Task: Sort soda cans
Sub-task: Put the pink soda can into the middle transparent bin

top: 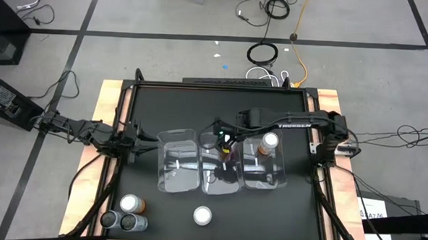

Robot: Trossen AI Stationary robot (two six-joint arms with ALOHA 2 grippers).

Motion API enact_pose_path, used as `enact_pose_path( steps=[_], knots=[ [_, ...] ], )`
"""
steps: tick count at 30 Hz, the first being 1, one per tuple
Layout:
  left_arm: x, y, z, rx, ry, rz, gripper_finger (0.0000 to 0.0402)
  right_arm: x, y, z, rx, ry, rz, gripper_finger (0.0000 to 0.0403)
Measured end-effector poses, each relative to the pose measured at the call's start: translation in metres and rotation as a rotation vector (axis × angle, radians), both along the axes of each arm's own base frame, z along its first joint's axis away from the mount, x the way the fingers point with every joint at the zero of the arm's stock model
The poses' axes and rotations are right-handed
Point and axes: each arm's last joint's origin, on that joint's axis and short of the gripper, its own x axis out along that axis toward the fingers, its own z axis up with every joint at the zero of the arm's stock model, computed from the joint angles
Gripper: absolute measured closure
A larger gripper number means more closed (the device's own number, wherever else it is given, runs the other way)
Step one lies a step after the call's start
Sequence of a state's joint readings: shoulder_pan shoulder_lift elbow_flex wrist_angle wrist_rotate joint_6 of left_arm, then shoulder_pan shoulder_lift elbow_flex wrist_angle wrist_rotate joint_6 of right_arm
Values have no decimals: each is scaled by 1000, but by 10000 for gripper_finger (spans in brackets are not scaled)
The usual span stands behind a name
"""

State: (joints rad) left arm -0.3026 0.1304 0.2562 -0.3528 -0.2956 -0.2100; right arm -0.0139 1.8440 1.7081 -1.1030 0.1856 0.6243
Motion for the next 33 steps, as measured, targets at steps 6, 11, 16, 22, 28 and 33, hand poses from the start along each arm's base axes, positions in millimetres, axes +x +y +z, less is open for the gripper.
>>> enact_pose_path(
  steps=[6, 11, 16, 22, 28, 33],
  knots=[
    [0, 0, 1, -122, -5, 28, 253, -18, 1, 31, 9, -97, -29, 4],
    [0, 0, 1, -124, -9, 31, 253, -43, 11, 64, -72, -199, -41, 5],
    [0, 0, 1, -123, -8, 32, 253, -73, 30, 94, -221, -289, -47, 5],
    [0, 0, 2, -119, -18, 33, 253, -99, 50, 108, -303, -322, -74, 5],
    [1, 1, 6, -109, -69, 60, 240, -112, 67, 102, -338, -279, -137, 5],
    [1, 3, 8, -103, -92, 124, 171, -121, 83, 87, -360, -261, -203, 5]
  ],
)
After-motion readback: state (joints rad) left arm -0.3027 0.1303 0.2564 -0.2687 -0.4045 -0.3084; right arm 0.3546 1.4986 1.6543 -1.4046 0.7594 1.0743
